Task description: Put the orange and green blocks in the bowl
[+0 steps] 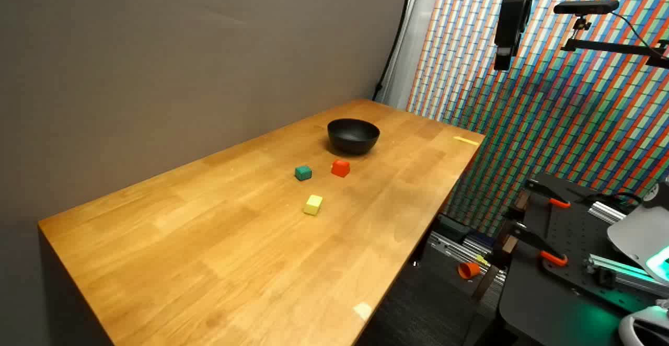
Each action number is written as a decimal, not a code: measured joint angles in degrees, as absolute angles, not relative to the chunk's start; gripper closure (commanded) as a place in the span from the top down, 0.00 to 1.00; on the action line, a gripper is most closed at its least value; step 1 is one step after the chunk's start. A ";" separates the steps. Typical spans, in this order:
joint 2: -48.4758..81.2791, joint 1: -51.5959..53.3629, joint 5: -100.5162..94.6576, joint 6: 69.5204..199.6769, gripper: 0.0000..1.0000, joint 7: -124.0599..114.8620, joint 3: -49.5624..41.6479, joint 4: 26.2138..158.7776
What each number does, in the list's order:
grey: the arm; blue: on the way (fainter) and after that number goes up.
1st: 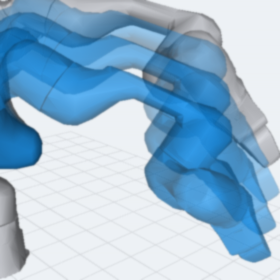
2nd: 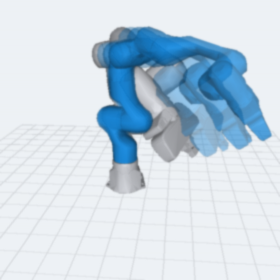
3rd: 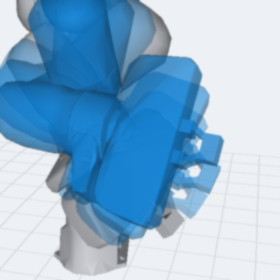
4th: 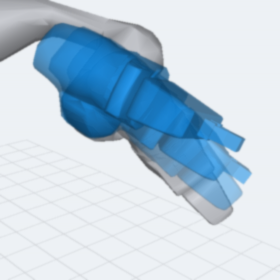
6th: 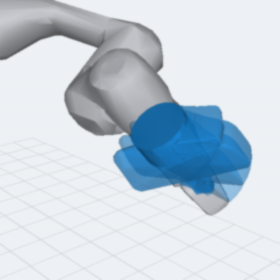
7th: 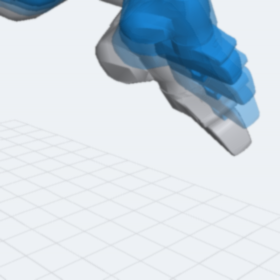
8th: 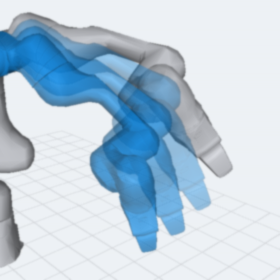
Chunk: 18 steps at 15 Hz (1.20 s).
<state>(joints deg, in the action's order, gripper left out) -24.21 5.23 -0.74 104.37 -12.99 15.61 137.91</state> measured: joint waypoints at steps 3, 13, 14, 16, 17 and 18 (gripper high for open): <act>-24.26 5.23 -0.74 104.47 1.00 -12.99 15.60 137.38; -8.39 6.46 -0.28 115.88 1.00 -12.82 15.45 133.82; -4.81 6.78 -0.82 117.54 1.00 -12.82 15.45 132.03; 2.09 7.18 -2.18 119.54 1.00 -12.79 15.19 127.76; 5.25 7.28 -2.97 120.09 1.00 -12.69 14.77 125.52; 8.13 7.35 -3.68 120.58 1.00 -12.52 14.15 123.33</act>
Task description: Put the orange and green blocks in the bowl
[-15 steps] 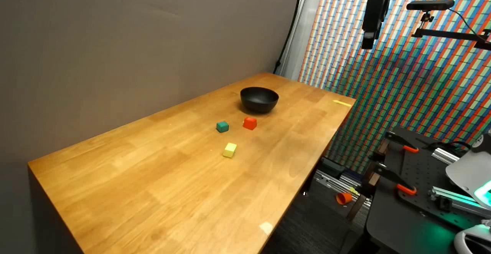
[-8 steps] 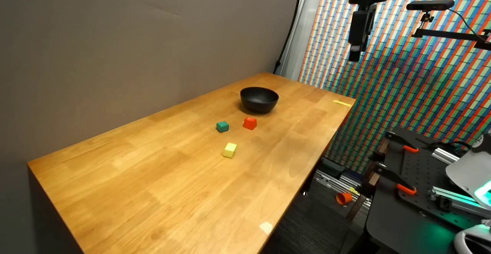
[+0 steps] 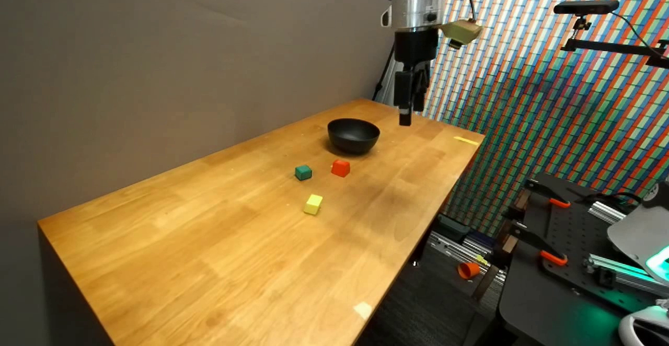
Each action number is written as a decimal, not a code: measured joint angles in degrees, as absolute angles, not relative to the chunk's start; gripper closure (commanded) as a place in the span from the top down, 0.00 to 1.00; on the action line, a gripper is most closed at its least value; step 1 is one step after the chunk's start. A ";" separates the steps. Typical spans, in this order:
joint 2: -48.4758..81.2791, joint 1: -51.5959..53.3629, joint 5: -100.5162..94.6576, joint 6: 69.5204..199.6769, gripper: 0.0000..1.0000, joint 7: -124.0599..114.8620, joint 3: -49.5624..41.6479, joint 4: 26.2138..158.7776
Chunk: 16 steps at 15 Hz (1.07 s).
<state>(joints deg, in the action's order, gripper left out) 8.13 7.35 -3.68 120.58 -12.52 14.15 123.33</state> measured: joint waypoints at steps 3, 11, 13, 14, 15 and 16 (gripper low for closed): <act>15.61 7.50 -5.76 120.91 1.00 -11.53 11.41 116.83; 31.25 7.44 -5.25 121.29 1.00 -7.34 6.96 102.36; 34.94 7.46 -4.89 121.80 1.00 -6.75 6.96 99.16; 36.73 7.45 -4.55 122.00 1.00 -6.32 6.96 97.60; 38.52 7.45 -4.03 122.10 1.00 -5.80 6.96 96.00; 40.23 7.45 -3.55 122.18 1.00 -5.38 6.96 94.45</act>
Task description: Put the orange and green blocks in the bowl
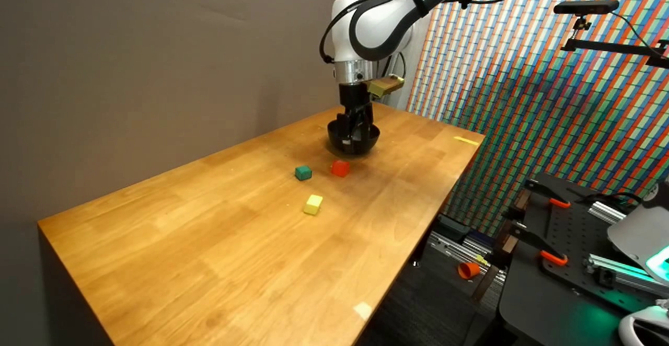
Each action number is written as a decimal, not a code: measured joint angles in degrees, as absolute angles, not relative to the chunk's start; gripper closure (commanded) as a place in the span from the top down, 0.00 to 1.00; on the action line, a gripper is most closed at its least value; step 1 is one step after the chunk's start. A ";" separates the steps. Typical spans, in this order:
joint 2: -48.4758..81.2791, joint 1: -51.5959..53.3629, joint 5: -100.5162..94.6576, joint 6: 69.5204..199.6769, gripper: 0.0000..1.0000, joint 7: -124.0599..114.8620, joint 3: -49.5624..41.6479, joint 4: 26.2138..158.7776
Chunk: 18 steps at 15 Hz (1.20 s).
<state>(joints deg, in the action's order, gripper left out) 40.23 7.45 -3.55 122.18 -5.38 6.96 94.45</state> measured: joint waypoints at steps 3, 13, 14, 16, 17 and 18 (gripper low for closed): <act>45.11 7.45 -2.66 122.27 1.00 -4.48 6.95 90.08; 54.68 7.53 -2.51 122.22 0.41 -4.05 6.95 79.61; 55.03 7.57 -2.51 122.16 0.34 -4.06 6.92 79.04; 55.44 7.60 -2.51 121.94 0.18 -4.09 6.89 78.26; 55.43 7.60 -2.51 121.85 0.15 -4.13 6.88 78.13; 55.40 7.60 -2.50 121.64 0.15 -4.28 6.87 78.02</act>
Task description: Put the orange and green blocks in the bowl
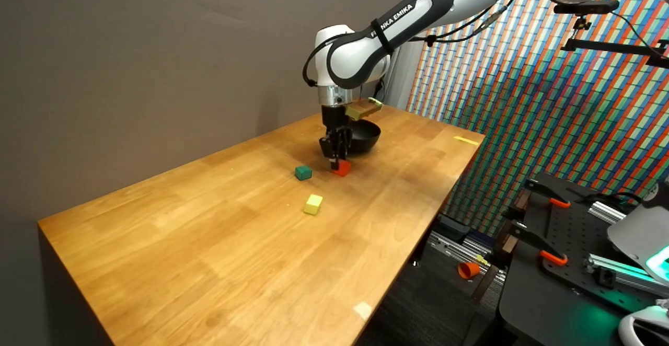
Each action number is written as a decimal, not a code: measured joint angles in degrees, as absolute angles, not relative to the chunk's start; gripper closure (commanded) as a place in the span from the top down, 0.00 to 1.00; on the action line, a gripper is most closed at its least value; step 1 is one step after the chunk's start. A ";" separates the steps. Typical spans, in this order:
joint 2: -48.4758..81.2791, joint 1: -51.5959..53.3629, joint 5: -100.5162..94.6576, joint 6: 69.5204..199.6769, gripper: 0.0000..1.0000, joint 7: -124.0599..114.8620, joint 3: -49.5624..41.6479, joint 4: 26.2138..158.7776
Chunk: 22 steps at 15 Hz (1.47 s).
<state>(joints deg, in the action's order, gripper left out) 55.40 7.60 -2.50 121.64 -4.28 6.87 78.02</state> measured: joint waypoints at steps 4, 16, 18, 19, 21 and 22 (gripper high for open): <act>54.62 8.26 -2.50 119.72 0.15 -7.39 5.46 77.97; 44.63 14.52 -14.41 108.78 0.15 -22.66 -5.50 76.74; 45.29 14.42 -16.20 108.43 0.67 -24.00 -6.90 76.18; 45.88 14.15 -16.53 108.41 0.73 -24.19 -7.32 75.70; 47.51 13.34 -16.55 108.41 0.88 -24.19 -7.50 74.32; 48.40 12.95 -16.44 108.41 0.95 -24.10 -7.36 73.53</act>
<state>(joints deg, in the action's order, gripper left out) 48.40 12.95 -16.44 108.41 -24.10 -7.36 73.53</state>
